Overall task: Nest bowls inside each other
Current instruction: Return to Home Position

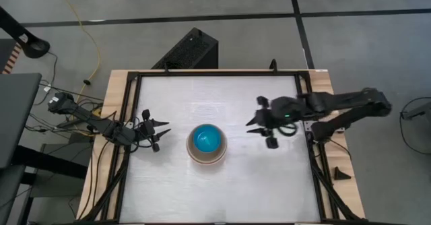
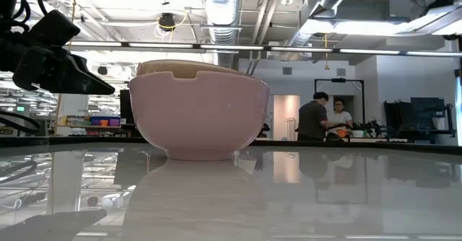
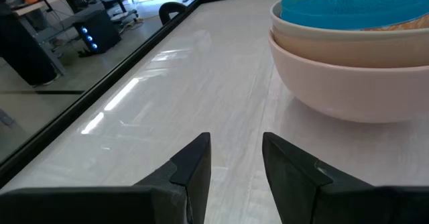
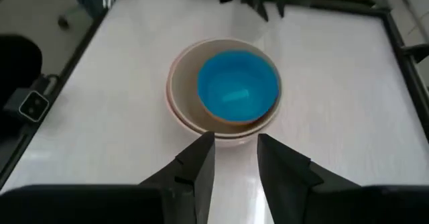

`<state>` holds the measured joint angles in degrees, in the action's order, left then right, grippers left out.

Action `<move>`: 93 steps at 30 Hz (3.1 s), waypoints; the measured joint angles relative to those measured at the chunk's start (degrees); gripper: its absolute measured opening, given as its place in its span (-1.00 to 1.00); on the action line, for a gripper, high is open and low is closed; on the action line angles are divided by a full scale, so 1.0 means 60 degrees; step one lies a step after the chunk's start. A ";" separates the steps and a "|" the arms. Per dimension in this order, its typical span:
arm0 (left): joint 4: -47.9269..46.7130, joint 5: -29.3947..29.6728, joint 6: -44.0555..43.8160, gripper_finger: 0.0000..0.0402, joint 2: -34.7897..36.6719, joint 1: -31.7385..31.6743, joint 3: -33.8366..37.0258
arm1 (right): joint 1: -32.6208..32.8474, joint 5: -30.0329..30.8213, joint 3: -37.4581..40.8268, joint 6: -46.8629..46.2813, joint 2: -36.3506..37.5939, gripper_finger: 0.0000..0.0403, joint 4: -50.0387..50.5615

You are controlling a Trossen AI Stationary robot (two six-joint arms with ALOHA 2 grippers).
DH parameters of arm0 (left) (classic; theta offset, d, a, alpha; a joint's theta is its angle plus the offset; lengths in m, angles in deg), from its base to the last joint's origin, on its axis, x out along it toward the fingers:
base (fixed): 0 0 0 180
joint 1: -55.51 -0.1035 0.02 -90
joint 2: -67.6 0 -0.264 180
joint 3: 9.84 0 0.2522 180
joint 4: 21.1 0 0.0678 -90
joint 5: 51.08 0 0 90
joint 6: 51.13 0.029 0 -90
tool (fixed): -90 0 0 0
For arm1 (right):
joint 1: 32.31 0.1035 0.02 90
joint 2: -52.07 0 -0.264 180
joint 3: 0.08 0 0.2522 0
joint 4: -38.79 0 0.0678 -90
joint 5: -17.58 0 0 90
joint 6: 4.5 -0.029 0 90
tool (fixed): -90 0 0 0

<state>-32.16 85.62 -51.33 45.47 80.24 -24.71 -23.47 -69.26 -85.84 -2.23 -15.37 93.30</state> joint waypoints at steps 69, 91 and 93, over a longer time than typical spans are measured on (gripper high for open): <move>0.0000 0.0007 0.0000 -0.38 0.0002 0.0000 0.0000 | -0.1868 0.0457 1.1933 -0.1886 1.0176 -0.33 -0.7197; 0.0000 0.0007 0.0000 -0.38 0.0003 0.0000 0.0000 | -0.1868 0.0465 1.1944 -0.1888 1.0176 -0.33 -0.7155; 0.0000 0.0007 0.0000 -0.38 0.0003 0.0000 0.0000 | -0.1868 0.0465 1.1944 -0.1892 1.0176 -0.33 -0.7154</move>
<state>-32.16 85.66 -51.33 45.49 80.24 -24.71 -34.68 -66.47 -14.18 -13.58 45.68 50.38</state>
